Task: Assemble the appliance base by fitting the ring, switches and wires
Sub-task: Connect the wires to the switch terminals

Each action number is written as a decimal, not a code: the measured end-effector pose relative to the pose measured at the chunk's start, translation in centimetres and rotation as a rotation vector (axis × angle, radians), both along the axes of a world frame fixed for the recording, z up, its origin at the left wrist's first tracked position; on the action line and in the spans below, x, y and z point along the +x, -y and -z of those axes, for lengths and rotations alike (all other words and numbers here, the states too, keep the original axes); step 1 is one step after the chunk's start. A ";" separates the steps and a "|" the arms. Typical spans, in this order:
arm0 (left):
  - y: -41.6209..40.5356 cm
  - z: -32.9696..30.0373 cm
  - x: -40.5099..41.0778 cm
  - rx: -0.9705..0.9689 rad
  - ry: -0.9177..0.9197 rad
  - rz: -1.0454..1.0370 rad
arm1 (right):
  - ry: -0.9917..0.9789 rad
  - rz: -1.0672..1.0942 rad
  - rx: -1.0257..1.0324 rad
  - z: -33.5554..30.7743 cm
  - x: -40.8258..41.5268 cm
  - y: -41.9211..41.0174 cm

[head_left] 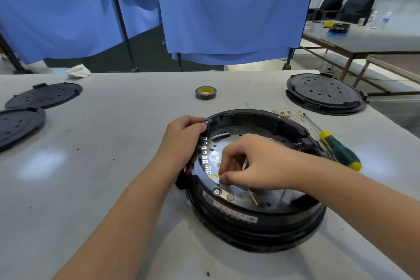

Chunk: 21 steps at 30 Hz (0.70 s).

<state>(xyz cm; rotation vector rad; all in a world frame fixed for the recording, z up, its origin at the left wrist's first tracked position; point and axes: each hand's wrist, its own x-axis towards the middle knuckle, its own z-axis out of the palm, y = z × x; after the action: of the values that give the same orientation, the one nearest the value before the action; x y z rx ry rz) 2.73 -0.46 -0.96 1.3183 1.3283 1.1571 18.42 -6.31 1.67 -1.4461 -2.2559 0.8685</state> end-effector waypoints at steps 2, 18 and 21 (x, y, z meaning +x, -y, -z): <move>0.0 0.0 0.1 0.013 -0.004 -0.004 | -0.003 -0.006 -0.002 0.0 0.0 0.0; -0.1 -0.1 0.1 0.026 -0.012 -0.018 | 0.008 -0.007 0.019 0.2 -0.2 -0.2; 0.0 0.0 0.0 0.021 -0.004 -0.009 | -0.029 -0.040 -0.028 0.1 -0.2 -0.1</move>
<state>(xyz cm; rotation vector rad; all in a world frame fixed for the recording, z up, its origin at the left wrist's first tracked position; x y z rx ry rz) 2.77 -0.41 -0.93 1.3318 1.3300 1.1779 18.25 -6.25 1.54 -1.3957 -2.2667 0.9312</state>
